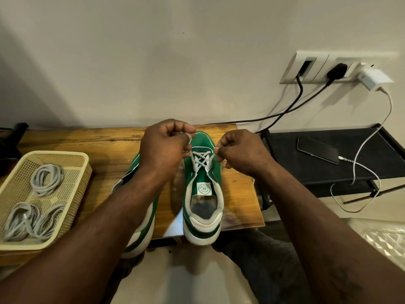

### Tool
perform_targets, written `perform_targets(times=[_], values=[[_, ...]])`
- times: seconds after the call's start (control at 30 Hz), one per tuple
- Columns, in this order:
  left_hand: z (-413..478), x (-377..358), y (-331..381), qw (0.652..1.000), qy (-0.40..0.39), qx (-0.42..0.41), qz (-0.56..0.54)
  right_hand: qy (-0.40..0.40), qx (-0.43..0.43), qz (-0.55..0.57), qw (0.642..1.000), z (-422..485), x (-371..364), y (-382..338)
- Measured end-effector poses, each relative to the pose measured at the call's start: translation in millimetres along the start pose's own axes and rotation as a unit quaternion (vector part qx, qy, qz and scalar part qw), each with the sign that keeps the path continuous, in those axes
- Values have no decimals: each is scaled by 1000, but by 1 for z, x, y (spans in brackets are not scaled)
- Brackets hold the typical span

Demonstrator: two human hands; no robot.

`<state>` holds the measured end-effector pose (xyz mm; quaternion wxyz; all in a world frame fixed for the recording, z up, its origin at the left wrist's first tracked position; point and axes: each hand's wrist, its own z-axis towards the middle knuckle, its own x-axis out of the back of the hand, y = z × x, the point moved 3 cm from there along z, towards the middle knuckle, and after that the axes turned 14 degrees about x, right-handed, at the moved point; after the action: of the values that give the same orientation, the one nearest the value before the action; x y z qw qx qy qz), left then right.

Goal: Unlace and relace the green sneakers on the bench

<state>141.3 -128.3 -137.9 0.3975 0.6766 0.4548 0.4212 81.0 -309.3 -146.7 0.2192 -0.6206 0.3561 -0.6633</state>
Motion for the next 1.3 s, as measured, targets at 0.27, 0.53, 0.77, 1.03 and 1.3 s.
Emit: perform_targets(times=[0.27,0.53,0.77,1.03,1.3], values=[[9,19,4,998,35,0,43,26,8,22,999,0,4,1],[17,37,4,892,88,-9,442,36,51,227,972,-1,17,-14],[18,29,6,879,12,-40,475,29,103,303,947,-6,23,-29],[-10,-3,8,948,-289,54,121,10,49,435,899,-5,3,-40],[7,-1,-1,983,-143,109,33,107,18,525,844,-2,22,-29]])
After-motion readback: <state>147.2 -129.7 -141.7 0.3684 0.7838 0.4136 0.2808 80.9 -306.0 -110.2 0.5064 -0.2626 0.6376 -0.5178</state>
